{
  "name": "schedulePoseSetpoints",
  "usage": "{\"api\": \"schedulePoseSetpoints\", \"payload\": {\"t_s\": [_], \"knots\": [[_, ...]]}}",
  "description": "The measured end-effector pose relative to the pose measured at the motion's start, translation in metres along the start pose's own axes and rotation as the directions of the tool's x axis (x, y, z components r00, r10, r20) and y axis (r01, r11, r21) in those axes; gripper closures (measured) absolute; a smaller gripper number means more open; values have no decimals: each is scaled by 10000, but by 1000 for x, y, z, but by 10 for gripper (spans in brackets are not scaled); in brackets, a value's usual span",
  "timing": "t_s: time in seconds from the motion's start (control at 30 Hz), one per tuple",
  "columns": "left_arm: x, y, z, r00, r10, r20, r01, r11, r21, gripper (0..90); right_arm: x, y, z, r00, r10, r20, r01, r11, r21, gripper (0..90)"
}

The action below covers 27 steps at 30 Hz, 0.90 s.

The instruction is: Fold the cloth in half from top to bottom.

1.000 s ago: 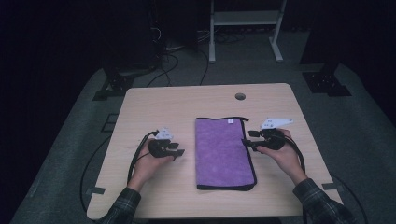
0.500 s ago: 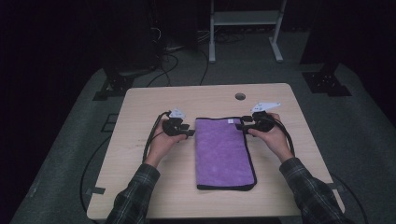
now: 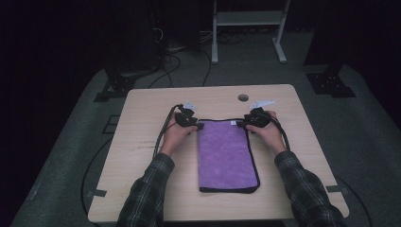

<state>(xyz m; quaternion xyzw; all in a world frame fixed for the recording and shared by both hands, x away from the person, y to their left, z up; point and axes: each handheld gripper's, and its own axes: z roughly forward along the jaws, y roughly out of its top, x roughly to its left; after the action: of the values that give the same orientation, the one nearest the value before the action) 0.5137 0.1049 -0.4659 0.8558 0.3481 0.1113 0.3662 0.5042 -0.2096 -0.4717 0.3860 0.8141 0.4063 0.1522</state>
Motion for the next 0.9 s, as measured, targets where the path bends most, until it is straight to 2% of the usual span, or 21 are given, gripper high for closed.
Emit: {"api": "schedulePoseSetpoints", "payload": {"t_s": [0.03, 0.1, 0.23, 0.27, 0.3, 0.37, 0.47, 0.53, 0.63, 0.7, 0.8, 0.87, 0.9], "knots": [[0, 0, 0, 10000, 0, 0, 0, 10000, 0, 538, 0, 0, 0, 10000, 0, 0, 0, 10000, 0, 421], [0, 0, 2, 10000, -29, 24, 29, 10000, 67, 552, -1, -4, 5, 10000, -4, 54, 2, 9994, 341, 419], [1, 1, 2, 9999, -105, 134, 103, 9999, 105, 636, -3, -6, 6, 9999, 85, -56, -83, 9994, 324, 452], [2, 0, 2, 9996, -112, 253, 109, 9998, 144, 636, -3, -6, 6, 10000, 35, -92, -32, 9994, 346, 491], [2, 0, 3, 9993, -167, 338, 163, 9998, 128, 700, -3, -6, 5, 9995, 88, -312, -76, 9992, 387, 584], [0, 0, 3, 9981, -382, 474, 373, 9991, 187, 761, -3, -6, 4, 9988, 182, -457, -164, 9991, 404, 650], [-2, 2, 3, 9991, -232, 362, 223, 9994, 250, 824, -2, -5, 4, 9980, 261, -580, -232, 9985, 498, 737], [-4, 3, 2, 9995, -163, 281, 156, 9995, 258, 841, 1, -4, 4, 9985, 269, -476, -242, 9981, 566, 777], [-3, 5, 0, 9995, -182, 253, 180, 9998, 105, 846, 5, 0, 4, 9998, 115, -181, -104, 9980, 621, 791], [-2, 8, -5, 9993, -290, 243, 297, 9992, -261, 847, 5, 3, 2, 9998, 159, -117, -154, 9992, 377, 792], [-1, 22, -18, 10000, 2, -45, -6, 9964, -851, 846, 2, 8, -6, 9994, 316, -109, -317, 9994, -143, 792], [-3, 32, -27, 9992, 220, -320, -256, 9929, -1166, 847, 1, 16, -12, 9996, 281, -35, -282, 9991, -314, 793], [-3, 32, -27, 9992, 220, -320, -256, 9929, -1166, 847, 1, 16, -12, 9996, 281, -35, -282, 9991, -314, 793]]}}
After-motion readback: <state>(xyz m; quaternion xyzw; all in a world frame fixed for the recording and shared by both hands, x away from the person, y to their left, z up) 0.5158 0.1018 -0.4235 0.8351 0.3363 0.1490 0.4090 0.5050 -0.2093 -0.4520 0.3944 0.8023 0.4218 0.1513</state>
